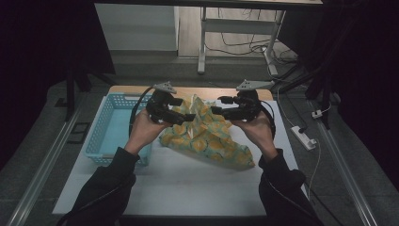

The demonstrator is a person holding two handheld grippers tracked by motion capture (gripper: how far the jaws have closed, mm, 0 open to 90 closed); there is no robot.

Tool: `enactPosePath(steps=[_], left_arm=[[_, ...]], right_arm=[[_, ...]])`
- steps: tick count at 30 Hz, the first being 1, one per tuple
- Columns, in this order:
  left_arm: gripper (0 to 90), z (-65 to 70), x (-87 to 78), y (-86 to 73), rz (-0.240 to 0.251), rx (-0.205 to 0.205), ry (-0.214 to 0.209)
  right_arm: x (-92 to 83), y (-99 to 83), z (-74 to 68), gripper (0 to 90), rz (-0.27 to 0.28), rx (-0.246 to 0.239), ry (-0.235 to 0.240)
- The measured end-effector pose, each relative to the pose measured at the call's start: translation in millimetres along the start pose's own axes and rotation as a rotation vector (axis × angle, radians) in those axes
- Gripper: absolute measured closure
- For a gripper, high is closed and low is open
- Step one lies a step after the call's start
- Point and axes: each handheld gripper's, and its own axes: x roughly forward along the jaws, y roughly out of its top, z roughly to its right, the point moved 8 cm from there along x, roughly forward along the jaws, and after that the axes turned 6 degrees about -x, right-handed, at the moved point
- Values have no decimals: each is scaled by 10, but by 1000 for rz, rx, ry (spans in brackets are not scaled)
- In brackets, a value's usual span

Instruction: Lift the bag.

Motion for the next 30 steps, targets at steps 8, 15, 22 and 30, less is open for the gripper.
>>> enactPosePath(steps=[8, 15, 22, 30], left_arm=[[55, 17, 21, -367, -21, -25, -4], [27, 36, 26, -653, -14, -53, -37], [1, 83, -51, -870, -36, -59, -63], [0, 114, -231, -1133, -46, -63, -41]], right_arm=[[98, -240, -159, 284, -27, 9, 28], [145, -435, -199, 174, -47, 35, 17], [138, -536, -269, 91, -74, 11, 5], [42, -625, -379, 56, -74, 6, 19]])
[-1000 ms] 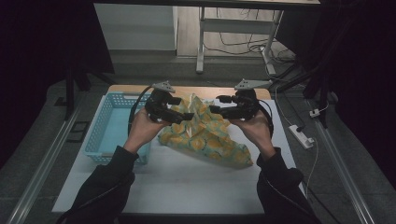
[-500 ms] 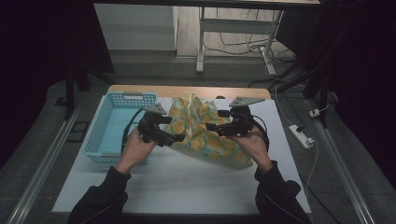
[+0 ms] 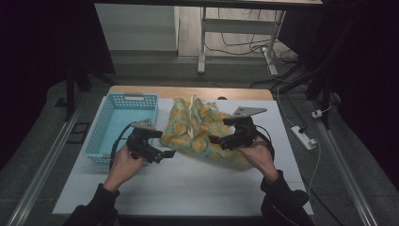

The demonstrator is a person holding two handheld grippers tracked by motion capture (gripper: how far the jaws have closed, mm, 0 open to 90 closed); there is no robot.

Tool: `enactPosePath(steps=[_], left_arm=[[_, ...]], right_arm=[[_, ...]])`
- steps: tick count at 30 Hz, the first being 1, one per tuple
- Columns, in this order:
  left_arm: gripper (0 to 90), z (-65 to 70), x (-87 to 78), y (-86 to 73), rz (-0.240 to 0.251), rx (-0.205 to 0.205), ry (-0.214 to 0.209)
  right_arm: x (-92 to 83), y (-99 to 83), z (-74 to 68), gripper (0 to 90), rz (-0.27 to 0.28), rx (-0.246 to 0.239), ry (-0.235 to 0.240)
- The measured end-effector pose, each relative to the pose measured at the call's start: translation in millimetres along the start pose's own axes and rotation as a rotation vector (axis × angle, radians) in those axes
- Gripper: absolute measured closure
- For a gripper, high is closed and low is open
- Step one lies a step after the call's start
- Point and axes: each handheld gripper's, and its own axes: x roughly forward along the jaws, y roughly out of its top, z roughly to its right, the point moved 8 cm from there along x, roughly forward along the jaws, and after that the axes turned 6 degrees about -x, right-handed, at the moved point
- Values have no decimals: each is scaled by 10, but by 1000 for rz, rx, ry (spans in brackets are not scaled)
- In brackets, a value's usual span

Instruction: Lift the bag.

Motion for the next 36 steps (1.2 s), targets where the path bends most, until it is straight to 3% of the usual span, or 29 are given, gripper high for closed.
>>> enactPosePath(steps=[5, 13, 19, 30, 36], left_arm=[[0, 12, -125, -191, 10, -16, 14], [0, 38, -273, -483, 30, -49, 22], [0, 77, -401, -677, 50, -74, 29], [0, 67, -698, -1041, 94, -144, 102], [0, 21, -834, -1244, 93, -168, 170]], right_arm=[[-49, -87, -88, 35, 5, -2, 8], [-165, -306, -116, 4, -2, -19, -72], [-297, -525, -148, 4, -11, -24, -96], [-591, -984, -222, 4, -16, 17, -126], [-791, -1185, -199, 0, -12, 53, -196]])
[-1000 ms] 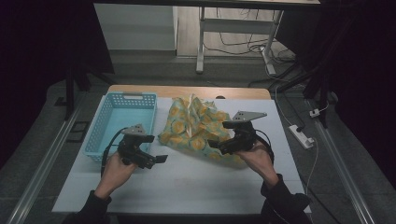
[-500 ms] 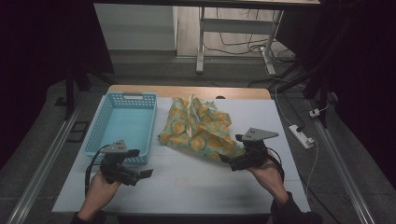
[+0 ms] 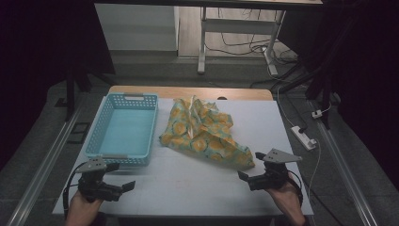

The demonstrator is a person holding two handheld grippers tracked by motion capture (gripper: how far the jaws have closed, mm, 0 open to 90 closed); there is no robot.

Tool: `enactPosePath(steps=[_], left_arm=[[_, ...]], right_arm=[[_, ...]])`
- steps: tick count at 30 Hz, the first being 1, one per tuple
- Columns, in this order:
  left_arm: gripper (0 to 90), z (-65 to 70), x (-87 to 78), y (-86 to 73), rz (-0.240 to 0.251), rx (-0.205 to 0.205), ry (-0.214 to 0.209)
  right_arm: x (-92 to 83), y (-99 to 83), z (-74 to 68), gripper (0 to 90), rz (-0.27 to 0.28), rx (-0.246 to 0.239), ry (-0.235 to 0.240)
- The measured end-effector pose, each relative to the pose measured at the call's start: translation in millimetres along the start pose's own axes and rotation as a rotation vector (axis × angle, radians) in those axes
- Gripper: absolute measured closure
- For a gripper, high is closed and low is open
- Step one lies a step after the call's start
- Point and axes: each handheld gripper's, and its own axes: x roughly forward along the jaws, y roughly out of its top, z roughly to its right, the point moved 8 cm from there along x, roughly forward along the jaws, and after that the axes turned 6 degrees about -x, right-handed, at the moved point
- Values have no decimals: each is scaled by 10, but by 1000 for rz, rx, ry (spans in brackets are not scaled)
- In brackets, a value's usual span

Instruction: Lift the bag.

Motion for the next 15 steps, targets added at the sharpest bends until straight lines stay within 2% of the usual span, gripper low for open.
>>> enactPosePath(steps=[3, 10, 15], left_arm=[[0, -45, -67, -103, 9, -26, 15], [0, -218, -127, -340, -1, -71, 71], [0, -283, -137, -429, -19, -80, 107]], right_arm=[[-56, -106, 41, 0, -16, 11, -32], [-124, -330, 53, 0, -72, 41, -56], [-181, -502, 41, 0, -126, 57, -70]])
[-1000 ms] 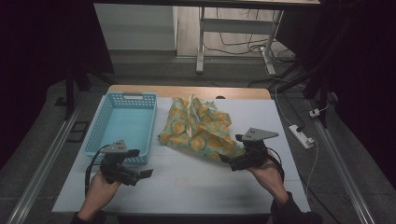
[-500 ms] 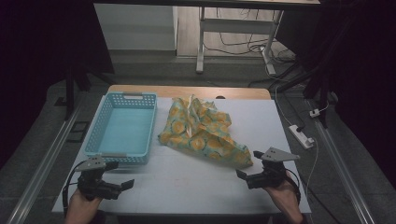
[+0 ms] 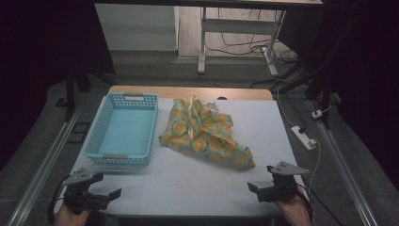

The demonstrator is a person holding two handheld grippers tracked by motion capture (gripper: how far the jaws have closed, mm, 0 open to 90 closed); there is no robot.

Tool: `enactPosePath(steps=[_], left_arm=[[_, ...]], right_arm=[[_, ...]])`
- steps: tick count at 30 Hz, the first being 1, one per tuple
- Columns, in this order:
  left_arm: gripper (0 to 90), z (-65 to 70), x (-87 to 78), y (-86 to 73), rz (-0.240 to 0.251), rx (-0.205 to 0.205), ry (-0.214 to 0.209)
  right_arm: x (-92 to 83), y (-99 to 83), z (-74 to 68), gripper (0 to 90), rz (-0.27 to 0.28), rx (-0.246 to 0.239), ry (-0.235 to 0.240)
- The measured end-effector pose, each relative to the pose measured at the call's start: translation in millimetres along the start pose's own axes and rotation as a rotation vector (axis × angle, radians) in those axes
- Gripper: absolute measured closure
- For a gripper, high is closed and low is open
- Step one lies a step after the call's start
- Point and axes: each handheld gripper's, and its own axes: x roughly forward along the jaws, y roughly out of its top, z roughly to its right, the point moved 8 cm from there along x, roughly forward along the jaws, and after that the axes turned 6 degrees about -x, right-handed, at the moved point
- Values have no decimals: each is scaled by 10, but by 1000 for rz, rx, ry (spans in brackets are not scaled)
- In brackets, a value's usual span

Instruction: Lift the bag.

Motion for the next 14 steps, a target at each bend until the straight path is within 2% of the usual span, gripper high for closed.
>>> enactPosePath(steps=[3, 6, 9, 14], left_arm=[[0, -44, -4, -60, -26, 2, 37], [0, -75, -33, -72, -18, -18, 37], [0, -115, -49, -101, -33, -37, 49], [0, -134, -30, -108, -55, -55, 47]], right_arm=[[-11, -102, 3, 0, -39, 8, -5], [-24, -193, -4, 0, -71, 13, -1], [-38, -272, -3, 0, -102, 20, -3], [-69, -294, 14, 0, -101, 42, -2]])
